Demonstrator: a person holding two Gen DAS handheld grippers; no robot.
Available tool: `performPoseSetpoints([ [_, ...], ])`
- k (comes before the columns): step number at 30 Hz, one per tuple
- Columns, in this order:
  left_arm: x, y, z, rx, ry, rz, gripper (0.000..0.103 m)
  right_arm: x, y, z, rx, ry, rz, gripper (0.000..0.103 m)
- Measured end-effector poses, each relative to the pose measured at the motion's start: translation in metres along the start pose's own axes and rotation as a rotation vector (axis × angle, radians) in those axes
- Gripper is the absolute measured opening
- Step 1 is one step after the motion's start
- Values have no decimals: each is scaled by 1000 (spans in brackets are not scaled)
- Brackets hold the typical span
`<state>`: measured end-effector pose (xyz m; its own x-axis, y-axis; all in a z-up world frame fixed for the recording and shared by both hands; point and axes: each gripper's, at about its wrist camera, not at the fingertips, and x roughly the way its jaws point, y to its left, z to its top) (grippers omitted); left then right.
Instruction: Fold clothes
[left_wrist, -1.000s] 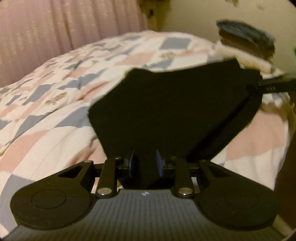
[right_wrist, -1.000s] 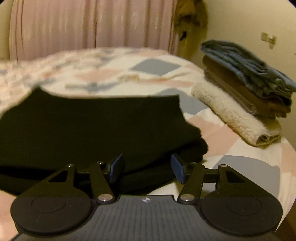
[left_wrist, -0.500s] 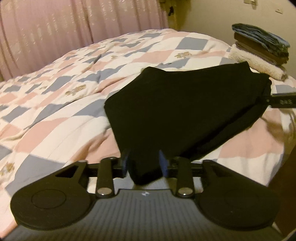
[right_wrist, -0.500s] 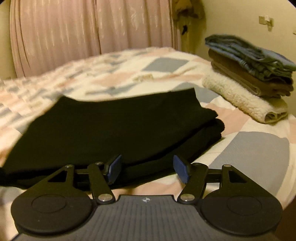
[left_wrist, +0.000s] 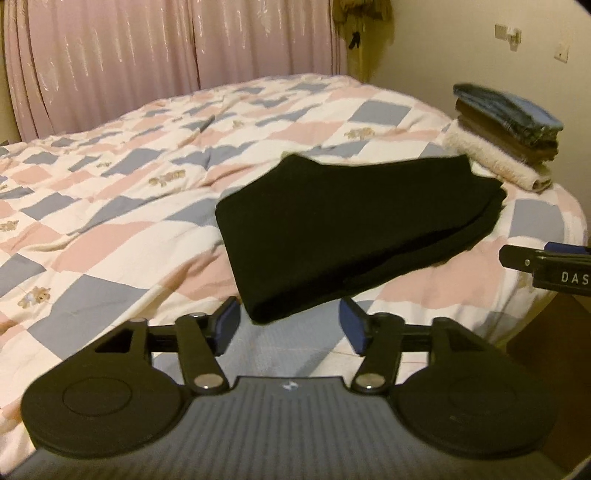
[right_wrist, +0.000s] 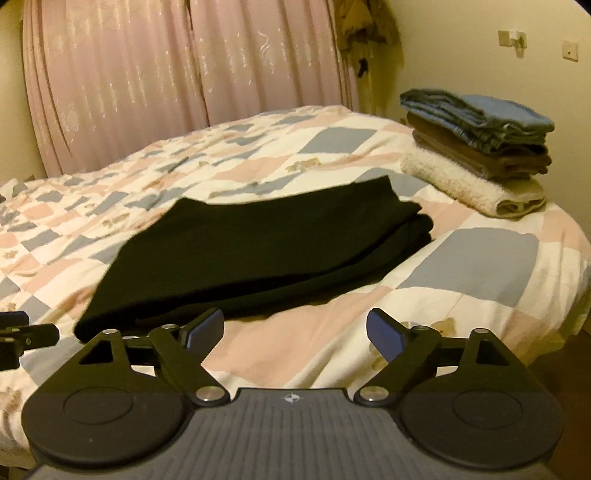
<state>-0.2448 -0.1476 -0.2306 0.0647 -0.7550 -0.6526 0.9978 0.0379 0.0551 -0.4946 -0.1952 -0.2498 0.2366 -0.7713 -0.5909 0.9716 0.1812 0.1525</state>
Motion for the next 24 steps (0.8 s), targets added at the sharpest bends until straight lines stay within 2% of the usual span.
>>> performPoseSetpoints([
  [9, -39, 2, -8, -11, -59, 1, 61, -41, 22, -1, -62, -59, -11, 99],
  [24, -66, -3, -26, -5, -69, 19, 67, -63, 32, -20, -83, -4, -41, 101],
])
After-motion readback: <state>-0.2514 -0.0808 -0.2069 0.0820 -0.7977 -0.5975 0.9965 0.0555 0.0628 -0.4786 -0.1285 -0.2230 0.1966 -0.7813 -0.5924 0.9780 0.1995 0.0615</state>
